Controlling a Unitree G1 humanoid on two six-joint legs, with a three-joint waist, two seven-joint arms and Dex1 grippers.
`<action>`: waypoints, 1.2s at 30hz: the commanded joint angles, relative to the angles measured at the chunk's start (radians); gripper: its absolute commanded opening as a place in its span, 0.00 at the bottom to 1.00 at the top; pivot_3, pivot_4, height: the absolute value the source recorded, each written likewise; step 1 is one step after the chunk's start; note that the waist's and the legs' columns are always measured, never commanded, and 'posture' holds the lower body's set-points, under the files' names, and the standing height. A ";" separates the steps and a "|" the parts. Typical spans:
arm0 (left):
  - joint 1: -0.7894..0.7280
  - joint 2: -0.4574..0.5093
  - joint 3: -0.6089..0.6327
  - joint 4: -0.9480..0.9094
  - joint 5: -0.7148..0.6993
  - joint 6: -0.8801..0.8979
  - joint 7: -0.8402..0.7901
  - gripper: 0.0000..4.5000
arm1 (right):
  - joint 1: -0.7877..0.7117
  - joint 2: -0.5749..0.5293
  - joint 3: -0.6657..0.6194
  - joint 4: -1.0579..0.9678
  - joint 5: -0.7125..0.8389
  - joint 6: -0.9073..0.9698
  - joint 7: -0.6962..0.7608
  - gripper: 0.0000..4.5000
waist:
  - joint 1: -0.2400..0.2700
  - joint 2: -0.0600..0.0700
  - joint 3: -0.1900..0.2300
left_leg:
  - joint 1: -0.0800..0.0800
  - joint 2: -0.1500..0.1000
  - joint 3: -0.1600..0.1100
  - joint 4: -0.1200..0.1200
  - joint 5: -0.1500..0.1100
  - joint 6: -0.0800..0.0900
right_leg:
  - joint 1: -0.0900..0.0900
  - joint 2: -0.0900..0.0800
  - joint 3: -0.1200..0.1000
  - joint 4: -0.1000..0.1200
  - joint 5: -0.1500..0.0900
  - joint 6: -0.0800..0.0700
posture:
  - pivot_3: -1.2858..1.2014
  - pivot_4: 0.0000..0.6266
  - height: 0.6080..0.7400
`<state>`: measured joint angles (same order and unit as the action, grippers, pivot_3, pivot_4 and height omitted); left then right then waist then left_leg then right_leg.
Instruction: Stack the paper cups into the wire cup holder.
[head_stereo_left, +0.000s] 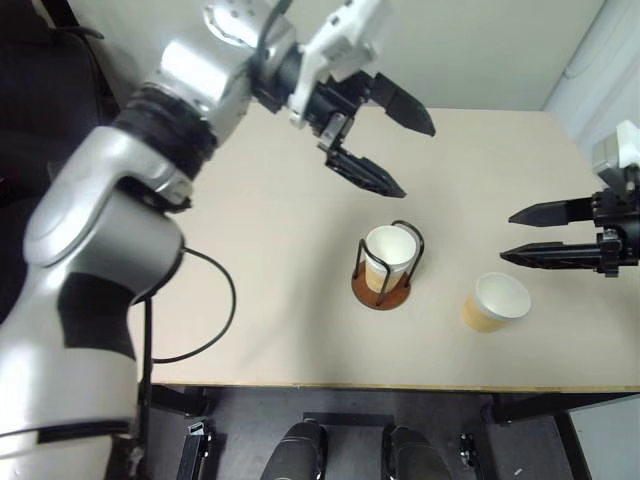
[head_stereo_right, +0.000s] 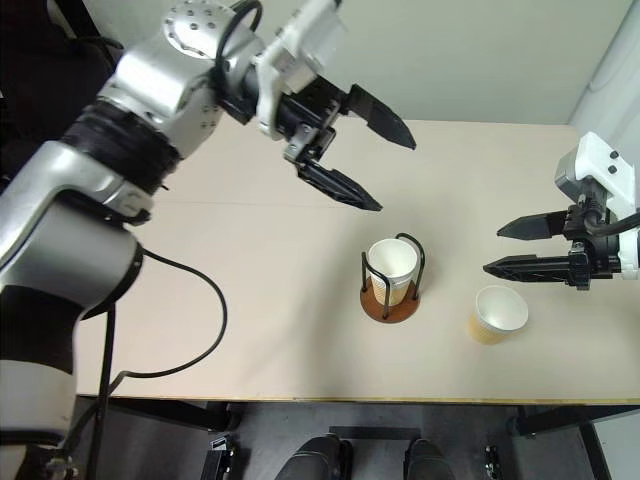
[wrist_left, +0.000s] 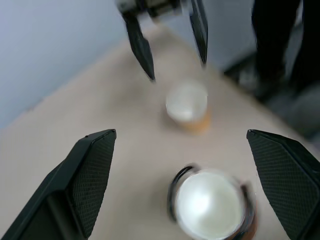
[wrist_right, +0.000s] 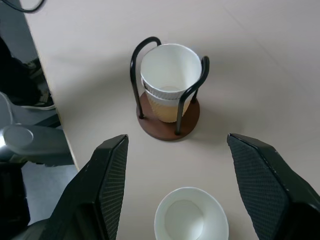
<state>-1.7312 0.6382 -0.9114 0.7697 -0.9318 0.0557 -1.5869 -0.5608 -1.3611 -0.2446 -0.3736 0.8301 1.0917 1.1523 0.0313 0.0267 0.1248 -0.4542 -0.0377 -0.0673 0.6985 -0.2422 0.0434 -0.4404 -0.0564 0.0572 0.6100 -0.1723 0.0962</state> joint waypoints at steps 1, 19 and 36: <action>0.028 0.063 0.091 -0.131 -0.125 0.237 -0.028 0.99 | 0.033 -0.019 -0.052 -0.054 0.030 0.033 -0.014 0.71 | 0.004 0.000 0.000 | 0.000 0.000 -0.001 0.000 0.000 0.000 | 0.000 -0.001 0.000 0.000 0.000 0.000 | 0.52 0.24 1.00; 0.363 0.112 0.450 -0.288 0.065 0.277 -0.028 0.99 | 0.374 -0.100 0.068 0.009 -0.385 -0.402 0.074 0.71 | -0.003 0.000 0.001 | 0.003 -0.001 -0.002 0.000 0.008 0.001 | 0.003 0.000 0.002 0.000 0.000 -0.005 | 0.52 0.24 1.00; 0.427 0.063 0.619 -0.199 0.299 0.203 -0.028 0.99 | 0.230 -0.003 0.321 0.036 -0.538 -0.508 0.109 0.71 | -0.006 -0.001 0.001 | 0.001 -0.001 -0.003 0.000 0.010 0.002 | 0.003 0.000 0.001 -0.001 0.004 -0.002 | 0.52 0.24 1.00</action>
<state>-1.3046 0.6766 -0.3049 0.5898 -0.6245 0.2603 -1.5842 -0.3229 -1.3606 0.0708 -0.3376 0.3206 0.6119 1.2523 0.0252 0.0260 0.1254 -0.4528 -0.0389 -0.0710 0.6983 -0.2320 0.0454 -0.4379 -0.0566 0.0586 0.6093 -0.1680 0.0941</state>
